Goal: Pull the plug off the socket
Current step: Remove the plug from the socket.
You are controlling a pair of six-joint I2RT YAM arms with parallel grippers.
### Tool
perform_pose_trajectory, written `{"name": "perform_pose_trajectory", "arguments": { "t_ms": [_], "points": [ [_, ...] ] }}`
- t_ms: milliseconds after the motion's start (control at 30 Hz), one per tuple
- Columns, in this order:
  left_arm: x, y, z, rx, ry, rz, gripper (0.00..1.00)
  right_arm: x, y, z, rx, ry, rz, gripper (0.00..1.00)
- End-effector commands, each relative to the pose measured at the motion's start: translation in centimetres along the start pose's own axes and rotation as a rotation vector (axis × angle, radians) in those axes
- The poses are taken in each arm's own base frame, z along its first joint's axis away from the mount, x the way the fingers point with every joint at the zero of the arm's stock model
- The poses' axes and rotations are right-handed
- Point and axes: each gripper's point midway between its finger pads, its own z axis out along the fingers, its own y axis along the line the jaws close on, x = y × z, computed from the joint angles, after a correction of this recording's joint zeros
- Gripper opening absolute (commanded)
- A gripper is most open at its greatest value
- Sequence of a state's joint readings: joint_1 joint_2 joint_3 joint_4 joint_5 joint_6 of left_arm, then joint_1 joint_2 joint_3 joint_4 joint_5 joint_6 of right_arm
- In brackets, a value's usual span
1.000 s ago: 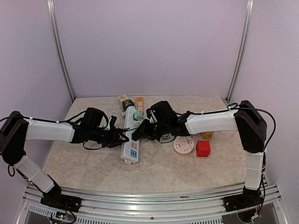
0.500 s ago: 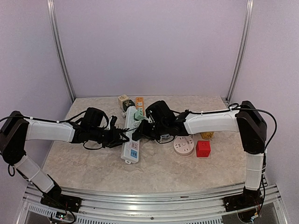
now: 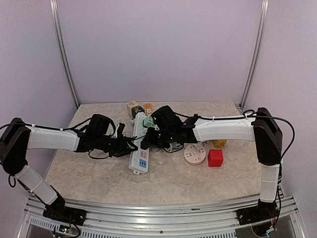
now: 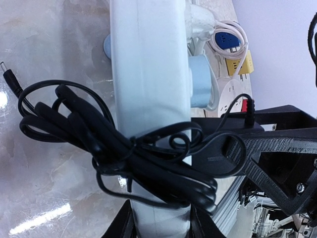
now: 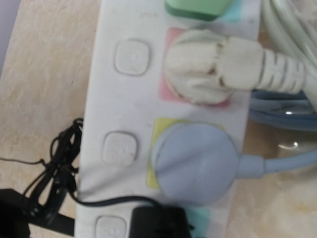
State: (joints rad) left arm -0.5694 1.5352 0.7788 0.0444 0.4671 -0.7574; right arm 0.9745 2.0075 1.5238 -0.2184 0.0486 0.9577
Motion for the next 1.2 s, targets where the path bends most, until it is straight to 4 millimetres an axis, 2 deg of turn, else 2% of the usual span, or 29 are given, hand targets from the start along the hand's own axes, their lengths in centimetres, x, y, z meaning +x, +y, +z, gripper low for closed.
{"name": "perform_pose_trajectory", "arguments": {
  "t_ms": [0,233,467,733,1167],
  "points": [
    [-1.9,-1.5,-0.4,0.031,-0.059,0.102,0.0,-3.4,-0.9,-2.4,0.014,-0.094,-0.012,0.0],
    [-2.1,-1.5,-0.5,0.025,-0.066,0.111,0.0,-3.1,-1.9,-2.2,-0.087,-0.048,0.065,0.0],
    [-2.1,-1.4,-0.2,0.023,-0.057,0.111,0.0,-2.9,-2.7,-2.0,-0.106,-0.033,0.098,0.0],
    [-2.2,-1.1,-0.1,0.009,-0.059,0.116,0.0,-2.3,-2.7,-2.0,-0.098,-0.043,0.097,0.0],
    [-2.2,-0.6,0.1,0.0,-0.051,0.105,0.0,-1.4,-0.5,-2.7,0.036,-0.102,-0.047,0.0]
  ]
}}
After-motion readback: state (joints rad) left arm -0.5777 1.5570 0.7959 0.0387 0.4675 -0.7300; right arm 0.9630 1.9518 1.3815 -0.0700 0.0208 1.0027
